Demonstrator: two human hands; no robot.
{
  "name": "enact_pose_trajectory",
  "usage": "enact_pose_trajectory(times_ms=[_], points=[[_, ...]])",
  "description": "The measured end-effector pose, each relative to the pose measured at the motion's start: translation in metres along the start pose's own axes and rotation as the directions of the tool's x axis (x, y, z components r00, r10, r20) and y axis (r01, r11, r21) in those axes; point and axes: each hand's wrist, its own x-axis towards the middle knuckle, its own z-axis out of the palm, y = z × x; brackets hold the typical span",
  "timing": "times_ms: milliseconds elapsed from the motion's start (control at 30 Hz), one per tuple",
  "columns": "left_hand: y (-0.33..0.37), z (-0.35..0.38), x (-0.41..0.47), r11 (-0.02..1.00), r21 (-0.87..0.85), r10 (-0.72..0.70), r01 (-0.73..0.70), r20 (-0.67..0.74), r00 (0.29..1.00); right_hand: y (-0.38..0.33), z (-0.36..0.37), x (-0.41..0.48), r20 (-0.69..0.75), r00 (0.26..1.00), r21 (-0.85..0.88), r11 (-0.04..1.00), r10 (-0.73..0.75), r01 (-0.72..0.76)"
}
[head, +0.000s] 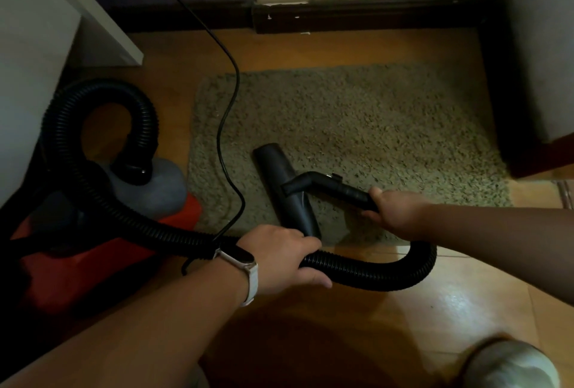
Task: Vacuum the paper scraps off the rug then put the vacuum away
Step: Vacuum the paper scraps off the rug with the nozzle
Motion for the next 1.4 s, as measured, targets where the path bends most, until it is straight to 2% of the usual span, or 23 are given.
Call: enact_pose_trajectory(times_ms=[133,233,400,533,800,1067,1200,1300,1400], points=[[0.0,-0.002,0.002,1.0,-0.009,0.0,0.001,0.005,1.0,0.0,-0.006,-0.003,0.003,1.0,0.012,1.0,-0.016,0.016],[0.002,-0.004,0.005,0.999,-0.04,0.02,-0.02,-0.011,1.0,0.009,-0.011,-0.011,-0.047,0.998,0.074,0.997,-0.033,0.037],[0.006,-0.01,0.021,1.0,-0.025,0.008,-0.01,-0.08,0.997,0.041,-0.025,-0.024,-0.188,0.979,0.102,0.993,0.073,-0.055],[0.016,-0.009,0.045,0.998,0.016,0.058,-0.057,-0.126,0.99,0.071,-0.032,-0.034,-0.234,0.964,0.067,0.992,0.124,-0.111],[0.028,0.01,0.068,0.992,0.097,0.1,-0.084,-0.173,0.98,0.099,-0.013,-0.05,-0.23,0.958,0.042,0.986,0.169,-0.164],[0.027,0.02,0.066,0.994,0.072,0.088,-0.079,-0.131,0.988,0.073,-0.005,-0.036,-0.207,0.954,-0.054,0.971,0.216,-0.232],[0.018,0.022,0.055,0.993,0.061,0.105,-0.098,-0.123,0.987,0.047,-0.009,-0.022,-0.194,0.966,-0.096,0.977,0.171,-0.192],[0.01,0.023,0.048,0.994,0.061,0.095,-0.088,-0.118,0.988,0.033,-0.012,-0.013,-0.153,0.981,-0.069,0.988,0.123,-0.135],[0.008,0.025,0.049,0.994,0.064,0.096,-0.087,-0.139,0.986,0.039,-0.02,-0.012,-0.184,0.979,0.011,0.996,0.089,-0.089]])
